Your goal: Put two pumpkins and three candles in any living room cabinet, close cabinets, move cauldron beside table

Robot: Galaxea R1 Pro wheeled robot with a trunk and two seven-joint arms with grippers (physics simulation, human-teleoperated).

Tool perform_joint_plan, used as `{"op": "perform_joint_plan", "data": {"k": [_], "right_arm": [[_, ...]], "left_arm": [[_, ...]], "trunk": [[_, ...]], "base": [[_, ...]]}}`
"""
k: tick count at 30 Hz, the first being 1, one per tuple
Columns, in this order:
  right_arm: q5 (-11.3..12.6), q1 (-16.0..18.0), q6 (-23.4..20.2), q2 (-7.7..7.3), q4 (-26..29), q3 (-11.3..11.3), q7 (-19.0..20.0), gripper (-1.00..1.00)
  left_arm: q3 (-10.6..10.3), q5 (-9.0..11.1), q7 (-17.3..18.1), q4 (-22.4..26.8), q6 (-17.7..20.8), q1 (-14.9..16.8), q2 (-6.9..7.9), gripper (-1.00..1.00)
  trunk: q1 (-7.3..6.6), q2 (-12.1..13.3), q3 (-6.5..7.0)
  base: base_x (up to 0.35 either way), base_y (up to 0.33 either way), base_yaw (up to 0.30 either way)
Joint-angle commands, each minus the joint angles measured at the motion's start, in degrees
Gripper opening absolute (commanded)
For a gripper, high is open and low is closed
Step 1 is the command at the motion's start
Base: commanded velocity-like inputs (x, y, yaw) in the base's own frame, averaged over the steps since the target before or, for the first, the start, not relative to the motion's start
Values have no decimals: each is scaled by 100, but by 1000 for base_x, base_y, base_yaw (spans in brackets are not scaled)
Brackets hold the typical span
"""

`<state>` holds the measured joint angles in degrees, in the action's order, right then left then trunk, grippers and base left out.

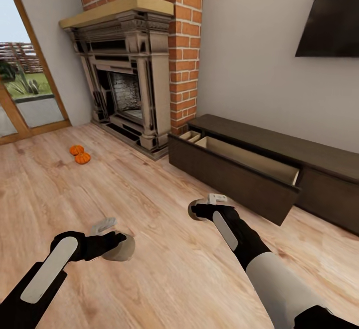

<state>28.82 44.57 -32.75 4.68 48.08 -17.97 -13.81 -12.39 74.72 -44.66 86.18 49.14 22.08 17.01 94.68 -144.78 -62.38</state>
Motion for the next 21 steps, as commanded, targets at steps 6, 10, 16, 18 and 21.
{"op": "perform_joint_plan", "data": {"k": [6,10,16,18,21], "right_arm": [[63,3,-10,-3,9,-14,-52,-100],[62,1,-10,-3,9,-14,-52,-100],[65,0,-9,-3,9,-14,-52,-100],[64,0,-8,-3,9,-14,-52,-100],[63,0,-9,-3,9,-14,-52,-100]], "left_arm": [[-10,60,-60,4,-10,6,4,-100],[-16,55,-64,4,-10,4,-2,-100],[-10,57,-63,4,-10,5,-1,-100],[-14,59,-65,4,-10,6,-3,-100],[-13,60,-68,2,-10,7,-3,-100]], "trunk": [[1,-3,-5],[1,-3,-5],[1,-3,-5],[1,-3,-5],[1,-3,-5]], "base": [[268,228,282],[268,227,285],[268,224,285],[268,224,285],[268,224,285]]}}
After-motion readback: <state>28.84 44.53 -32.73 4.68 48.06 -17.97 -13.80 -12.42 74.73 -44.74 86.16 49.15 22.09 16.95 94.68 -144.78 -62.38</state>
